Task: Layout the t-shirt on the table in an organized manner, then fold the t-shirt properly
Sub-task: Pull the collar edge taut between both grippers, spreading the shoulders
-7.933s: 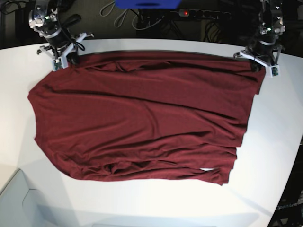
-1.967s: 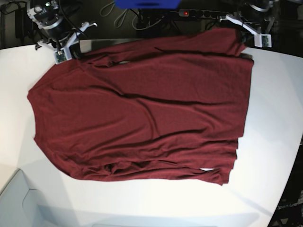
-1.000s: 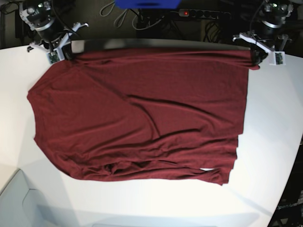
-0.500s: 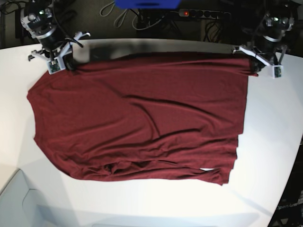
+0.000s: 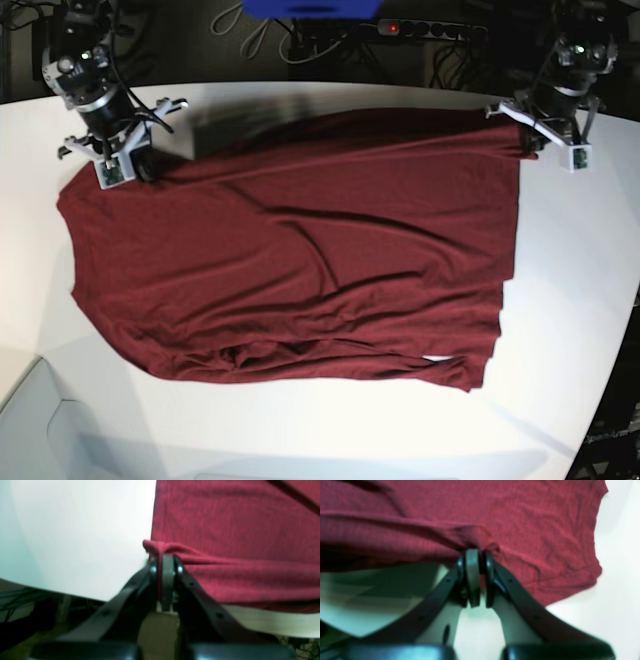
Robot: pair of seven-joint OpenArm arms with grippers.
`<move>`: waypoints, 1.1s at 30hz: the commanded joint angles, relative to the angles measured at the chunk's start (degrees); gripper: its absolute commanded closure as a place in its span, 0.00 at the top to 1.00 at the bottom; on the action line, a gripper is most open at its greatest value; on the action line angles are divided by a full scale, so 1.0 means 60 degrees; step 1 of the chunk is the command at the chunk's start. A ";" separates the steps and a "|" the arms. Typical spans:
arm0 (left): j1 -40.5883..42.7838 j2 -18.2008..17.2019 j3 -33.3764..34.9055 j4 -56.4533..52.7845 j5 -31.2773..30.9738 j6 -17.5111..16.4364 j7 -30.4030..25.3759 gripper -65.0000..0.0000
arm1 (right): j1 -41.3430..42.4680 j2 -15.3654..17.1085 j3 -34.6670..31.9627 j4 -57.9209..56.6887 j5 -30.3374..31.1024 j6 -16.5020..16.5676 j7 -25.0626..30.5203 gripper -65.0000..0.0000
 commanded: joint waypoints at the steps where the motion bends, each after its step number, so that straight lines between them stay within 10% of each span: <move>1: 0.0047 -0.0115 -0.0084 0.0153 0.0024 0.0038 -0.0163 0.00 | -0.0028 0.0081 0.0036 0.0011 0.0064 0.0009 0.0157 0.00; 33: -0.0304 -0.0101 0.0869 -0.1151 0.0024 0.0053 0.0629 0.09 | 0.0456 0.0286 0.0036 -0.0575 0.0064 0.0009 0.0157 0.00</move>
